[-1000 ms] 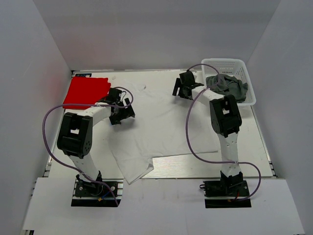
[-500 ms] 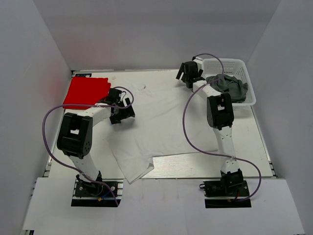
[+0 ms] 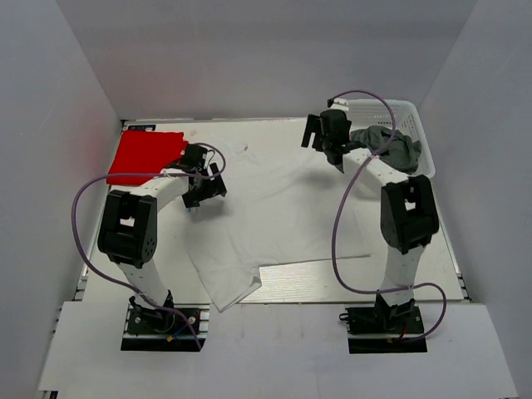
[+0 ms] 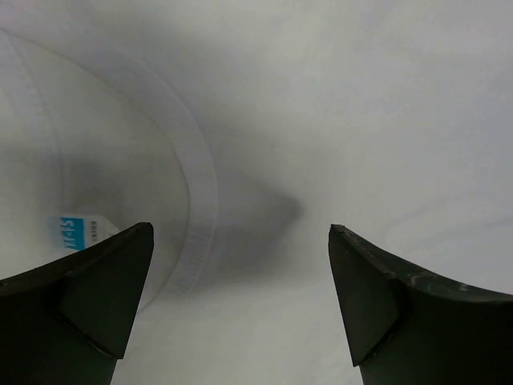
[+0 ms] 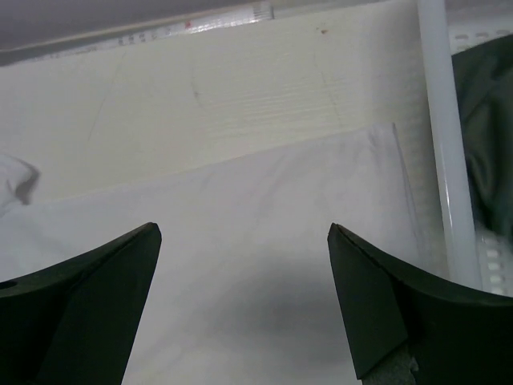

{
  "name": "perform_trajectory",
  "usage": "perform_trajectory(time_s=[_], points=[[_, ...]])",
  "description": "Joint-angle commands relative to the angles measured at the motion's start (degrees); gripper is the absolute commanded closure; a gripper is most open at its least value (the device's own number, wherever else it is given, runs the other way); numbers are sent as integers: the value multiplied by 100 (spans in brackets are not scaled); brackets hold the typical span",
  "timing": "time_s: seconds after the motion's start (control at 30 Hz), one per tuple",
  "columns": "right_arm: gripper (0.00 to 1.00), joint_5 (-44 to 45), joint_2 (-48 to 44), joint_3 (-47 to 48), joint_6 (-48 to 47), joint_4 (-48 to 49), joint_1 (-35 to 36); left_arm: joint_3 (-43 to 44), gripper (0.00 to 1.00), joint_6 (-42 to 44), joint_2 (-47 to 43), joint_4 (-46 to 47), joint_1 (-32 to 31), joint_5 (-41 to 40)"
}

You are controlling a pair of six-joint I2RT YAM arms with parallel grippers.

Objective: Fold and stack the t-shirts
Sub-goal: Flatten out the tshirt

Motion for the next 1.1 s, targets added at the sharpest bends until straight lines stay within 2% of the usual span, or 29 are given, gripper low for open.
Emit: perform_trajectory(time_s=[0.0,0.13,0.2,0.27,0.33,0.47,0.7,0.87,0.93,1.07], points=[[10,567,-596,-779,11,-232,358,553,0,-184,-191,-428,88,-663],[10,1112,-791,-1281,476,-1146,622,931,0,-246,72,-691,159,-1172],[10,1122,-817,-1475,679,-1288,632,1238,0,-299,414,-780,159,-1243],[10,1061,-905,-1642,881,-1307,667,1379,0,-299,660,-780,159,-1401],[10,850,-1001,-1975,899,-1070,649,1835,0,-299,1134,-999,159,-1402],[10,841,-888,-2055,934,-1007,632,2618,0,-133,1978,-1105,159,-1279],[10,885,-203,-1634,872,-1139,597,4656,0,-10,3445,-1939,159,-1208],[10,911,333,-957,837,-1394,526,5929,0,167,4071,-2317,272,-1270],[10,1095,474,-591,837,-1508,500,6300,0,228,4203,-2318,325,-1139],[10,1008,545,-53,609,-1640,491,6513,0,334,4108,-2371,326,-1024]])
